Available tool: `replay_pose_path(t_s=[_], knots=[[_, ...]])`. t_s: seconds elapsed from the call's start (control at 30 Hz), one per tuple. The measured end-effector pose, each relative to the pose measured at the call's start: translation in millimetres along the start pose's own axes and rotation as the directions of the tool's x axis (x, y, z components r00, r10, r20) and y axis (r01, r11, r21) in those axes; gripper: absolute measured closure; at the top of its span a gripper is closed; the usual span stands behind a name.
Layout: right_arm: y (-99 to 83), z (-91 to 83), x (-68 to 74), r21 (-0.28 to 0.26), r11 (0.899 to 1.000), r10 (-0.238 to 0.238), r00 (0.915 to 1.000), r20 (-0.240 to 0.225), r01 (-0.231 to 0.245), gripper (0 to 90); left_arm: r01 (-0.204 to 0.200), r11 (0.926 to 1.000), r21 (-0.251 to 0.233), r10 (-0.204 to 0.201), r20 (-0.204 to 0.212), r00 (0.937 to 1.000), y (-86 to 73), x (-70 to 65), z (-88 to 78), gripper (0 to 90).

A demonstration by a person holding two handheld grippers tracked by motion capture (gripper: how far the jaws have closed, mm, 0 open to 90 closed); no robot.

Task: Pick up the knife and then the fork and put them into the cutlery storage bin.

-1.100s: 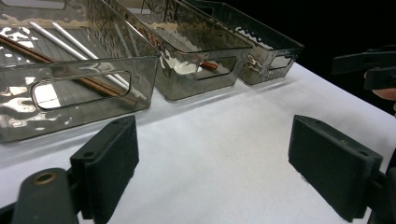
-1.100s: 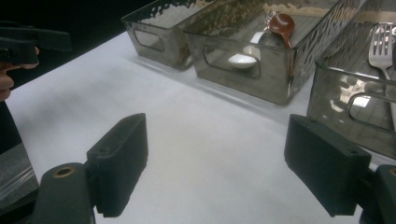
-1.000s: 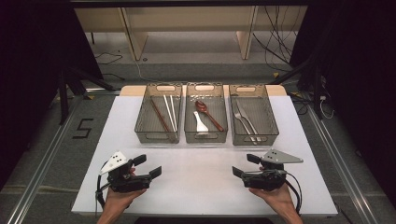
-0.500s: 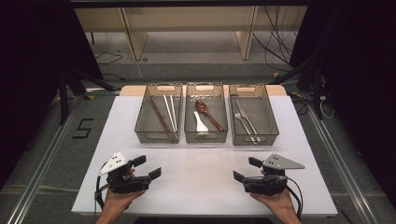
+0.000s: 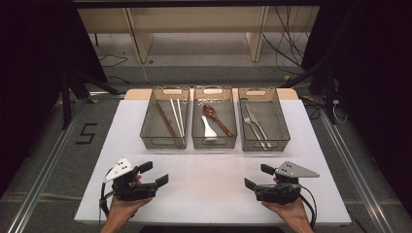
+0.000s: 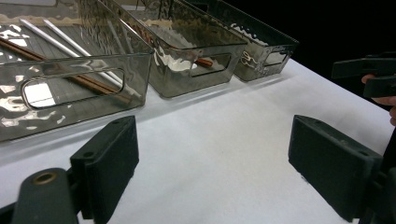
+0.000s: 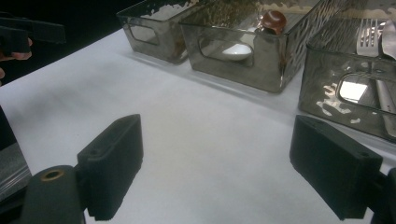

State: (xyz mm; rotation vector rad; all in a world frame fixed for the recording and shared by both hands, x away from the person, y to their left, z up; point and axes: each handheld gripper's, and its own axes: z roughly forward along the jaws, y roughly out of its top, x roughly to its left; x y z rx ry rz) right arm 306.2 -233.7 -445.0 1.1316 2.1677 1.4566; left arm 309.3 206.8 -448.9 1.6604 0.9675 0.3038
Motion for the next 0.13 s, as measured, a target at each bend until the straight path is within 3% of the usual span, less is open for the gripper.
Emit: replay_pose_path(t_s=[0.13], knots=[[-0.3,1.2,0.1,0.006,1.000,-0.004,1.0000,0.000,0.004,18.0,-0.001,1.0000,0.000,0.001,0.000,1.0000,0.0,0.1,0.0,15.6]])
